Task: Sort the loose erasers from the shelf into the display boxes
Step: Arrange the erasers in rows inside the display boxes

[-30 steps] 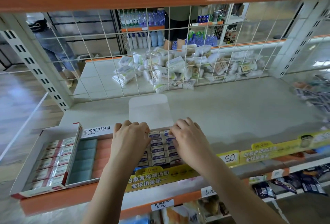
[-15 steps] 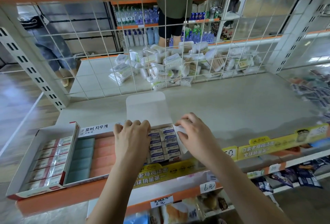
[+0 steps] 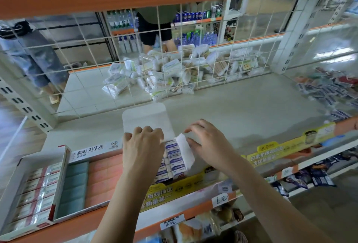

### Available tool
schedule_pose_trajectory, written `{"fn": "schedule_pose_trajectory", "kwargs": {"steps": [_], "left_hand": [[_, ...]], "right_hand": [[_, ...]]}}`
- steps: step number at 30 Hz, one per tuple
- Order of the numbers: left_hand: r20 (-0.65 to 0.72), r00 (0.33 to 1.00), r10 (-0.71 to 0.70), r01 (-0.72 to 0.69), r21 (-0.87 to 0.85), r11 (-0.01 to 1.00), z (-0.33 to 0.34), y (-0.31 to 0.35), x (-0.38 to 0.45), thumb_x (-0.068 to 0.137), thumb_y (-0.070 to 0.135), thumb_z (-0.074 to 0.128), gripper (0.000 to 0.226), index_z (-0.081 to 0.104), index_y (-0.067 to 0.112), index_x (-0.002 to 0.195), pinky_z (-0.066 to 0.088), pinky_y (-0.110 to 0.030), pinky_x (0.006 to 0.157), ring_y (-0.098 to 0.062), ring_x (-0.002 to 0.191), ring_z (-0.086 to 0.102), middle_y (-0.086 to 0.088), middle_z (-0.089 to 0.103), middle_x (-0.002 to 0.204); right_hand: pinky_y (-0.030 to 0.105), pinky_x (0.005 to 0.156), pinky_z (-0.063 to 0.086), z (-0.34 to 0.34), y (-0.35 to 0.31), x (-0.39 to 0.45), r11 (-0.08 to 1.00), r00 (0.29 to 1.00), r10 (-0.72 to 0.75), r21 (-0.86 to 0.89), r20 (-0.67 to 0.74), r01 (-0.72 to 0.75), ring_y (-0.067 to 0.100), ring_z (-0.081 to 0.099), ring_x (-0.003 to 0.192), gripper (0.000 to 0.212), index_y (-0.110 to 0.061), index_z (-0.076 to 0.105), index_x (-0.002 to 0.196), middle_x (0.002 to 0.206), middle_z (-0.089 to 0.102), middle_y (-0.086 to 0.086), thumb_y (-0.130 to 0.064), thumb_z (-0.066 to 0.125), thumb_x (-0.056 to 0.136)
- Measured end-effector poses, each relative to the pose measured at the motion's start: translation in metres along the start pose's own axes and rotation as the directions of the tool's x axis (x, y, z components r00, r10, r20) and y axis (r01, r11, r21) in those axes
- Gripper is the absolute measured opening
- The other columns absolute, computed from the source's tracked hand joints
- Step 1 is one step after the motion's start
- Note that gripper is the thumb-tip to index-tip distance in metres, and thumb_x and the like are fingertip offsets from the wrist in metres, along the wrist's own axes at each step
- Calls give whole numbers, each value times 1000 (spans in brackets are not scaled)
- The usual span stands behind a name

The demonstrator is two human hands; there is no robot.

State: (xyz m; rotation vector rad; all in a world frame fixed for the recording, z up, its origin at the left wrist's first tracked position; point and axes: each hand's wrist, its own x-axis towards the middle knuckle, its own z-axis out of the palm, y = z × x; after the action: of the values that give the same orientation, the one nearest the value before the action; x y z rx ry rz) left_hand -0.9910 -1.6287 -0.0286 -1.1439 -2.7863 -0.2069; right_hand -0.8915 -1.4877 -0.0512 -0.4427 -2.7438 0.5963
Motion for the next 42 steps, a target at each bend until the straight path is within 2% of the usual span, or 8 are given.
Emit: {"fn": "schedule_pose_trajectory", "kwargs": {"steps": [7, 14, 18, 22, 28, 32, 36, 42], "left_hand": [[3, 961, 277, -275, -97, 957, -15, 78, 53, 95, 43, 42, 32, 51, 29, 122, 30, -34, 94, -19, 117, 45, 5, 55, 122], [58, 812, 580, -571, -123, 812, -3, 213, 87, 92, 44, 44, 36, 49, 30, 125, 32, -36, 97, -21, 120, 43, 3, 52, 125], [90, 728, 680, -670, -116, 733, 13, 287, 99, 92, 44, 44, 41, 45, 27, 129, 33, -37, 97, -22, 122, 42, -1, 49, 129], [130, 679, 722, -711, -129, 692, 36, 354, 114, 94, 43, 43, 41, 44, 24, 130, 34, -37, 97, -23, 122, 41, -2, 48, 130], [160, 718, 678, -667, -119, 735, 69, 425, 146, 95, 39, 41, 39, 42, 24, 131, 35, -37, 98, -22, 121, 43, -2, 49, 131], [168, 776, 607, -601, -91, 794, 90, 454, 170, 96, 37, 39, 41, 41, 22, 134, 36, -36, 97, -21, 122, 43, -2, 47, 133], [160, 823, 544, -539, -81, 839, 107, 468, 182, 96, 33, 38, 40, 39, 21, 134, 38, -35, 96, -21, 123, 42, -3, 43, 136], [98, 849, 519, -519, -25, 855, 123, 471, 185, 96, 27, 41, 35, 46, 16, 129, 42, -29, 92, -17, 117, 46, -2, 44, 131]], "right_hand": [[27, 99, 35, -51, 59, -3, 987, 990, 137, -83, 22, -135, 16, 42, 120, 30, -19, 54, 123, 127, 50, 0, -24, 53, 93], [30, 99, 31, -119, 155, -39, 907, 924, 382, -204, 29, -369, 20, 38, 126, 36, -20, 49, 127, 132, 46, 2, -26, 54, 92], [33, 101, 31, -153, 215, -67, 845, 862, 506, -215, 31, -489, 21, 38, 128, 37, -20, 47, 130, 135, 43, 4, -26, 53, 93], [36, 102, 37, -181, 271, -91, 786, 803, 594, -241, 39, -569, 22, 40, 126, 38, -19, 43, 133, 138, 38, 3, -24, 48, 96], [37, 99, 41, -219, 343, -113, 713, 762, 647, -333, -27, -617, 25, 40, 128, 40, -11, 41, 136, 143, 38, 5, -24, 43, 99], [40, 92, 46, -229, 387, -120, 673, 733, 669, -317, -124, -668, 26, 49, 117, 38, -13, 43, 133, 130, 48, 7, -24, 44, 97], [40, 88, 48, -233, 410, -116, 680, 743, 652, -317, -150, -661, 27, 51, 114, 30, -9, 52, 121, 121, 53, 9, -23, 42, 97], [40, 99, 43, -226, 421, -105, 718, 791, 586, -339, -177, -607, 27, 38, 129, 32, -8, 56, 122, 146, 38, 3, -24, 47, 97]]}}
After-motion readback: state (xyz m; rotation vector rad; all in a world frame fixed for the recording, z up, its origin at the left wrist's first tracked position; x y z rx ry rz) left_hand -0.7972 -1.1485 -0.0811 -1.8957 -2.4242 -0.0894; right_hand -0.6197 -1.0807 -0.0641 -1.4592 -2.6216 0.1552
